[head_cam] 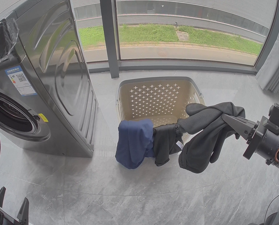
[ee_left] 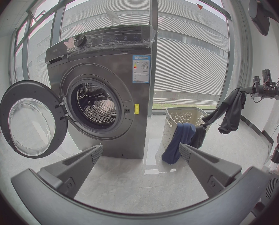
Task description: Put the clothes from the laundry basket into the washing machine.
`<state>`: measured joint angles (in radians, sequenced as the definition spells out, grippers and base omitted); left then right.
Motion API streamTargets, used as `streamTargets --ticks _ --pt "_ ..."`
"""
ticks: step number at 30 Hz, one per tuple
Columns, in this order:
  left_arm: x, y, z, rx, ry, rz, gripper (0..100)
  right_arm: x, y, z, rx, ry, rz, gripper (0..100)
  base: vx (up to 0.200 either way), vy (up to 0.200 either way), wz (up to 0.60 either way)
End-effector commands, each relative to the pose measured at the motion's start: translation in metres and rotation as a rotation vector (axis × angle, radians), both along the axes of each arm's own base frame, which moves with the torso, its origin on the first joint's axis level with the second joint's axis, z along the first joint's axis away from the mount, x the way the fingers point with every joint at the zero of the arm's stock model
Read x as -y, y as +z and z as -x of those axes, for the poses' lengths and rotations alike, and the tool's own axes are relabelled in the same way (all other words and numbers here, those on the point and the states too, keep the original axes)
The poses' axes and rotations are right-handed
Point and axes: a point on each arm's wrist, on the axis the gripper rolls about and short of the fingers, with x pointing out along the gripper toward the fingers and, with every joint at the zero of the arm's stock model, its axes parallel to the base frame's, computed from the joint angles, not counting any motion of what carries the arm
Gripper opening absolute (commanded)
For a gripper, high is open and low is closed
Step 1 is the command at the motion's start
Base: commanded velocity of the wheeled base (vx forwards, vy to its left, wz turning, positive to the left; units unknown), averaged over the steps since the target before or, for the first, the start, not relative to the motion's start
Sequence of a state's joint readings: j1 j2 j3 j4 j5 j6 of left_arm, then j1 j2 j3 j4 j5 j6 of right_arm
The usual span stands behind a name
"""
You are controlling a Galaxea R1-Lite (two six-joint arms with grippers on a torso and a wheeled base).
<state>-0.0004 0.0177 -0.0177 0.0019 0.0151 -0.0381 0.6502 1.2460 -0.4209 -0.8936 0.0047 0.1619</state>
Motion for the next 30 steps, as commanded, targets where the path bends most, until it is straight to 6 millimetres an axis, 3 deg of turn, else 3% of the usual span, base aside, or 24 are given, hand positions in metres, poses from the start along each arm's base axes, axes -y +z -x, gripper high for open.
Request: streamTargets --ticks 1,30 --pt "0.0000 -0.0044 -0.0002 -0.004 0.001 0.000 100 -0.0026 -0.0011 -0.0010 -0.006 0.008 0.004 0 0.000 0.200 0.00" --pt "0.0000 -0.0044 -0.0002 -0.004 0.001 0.002 100 -0.0066 -0.0048 -0.0021 -0.024 0.022 0.008 0 0.000 0.200 0.00"
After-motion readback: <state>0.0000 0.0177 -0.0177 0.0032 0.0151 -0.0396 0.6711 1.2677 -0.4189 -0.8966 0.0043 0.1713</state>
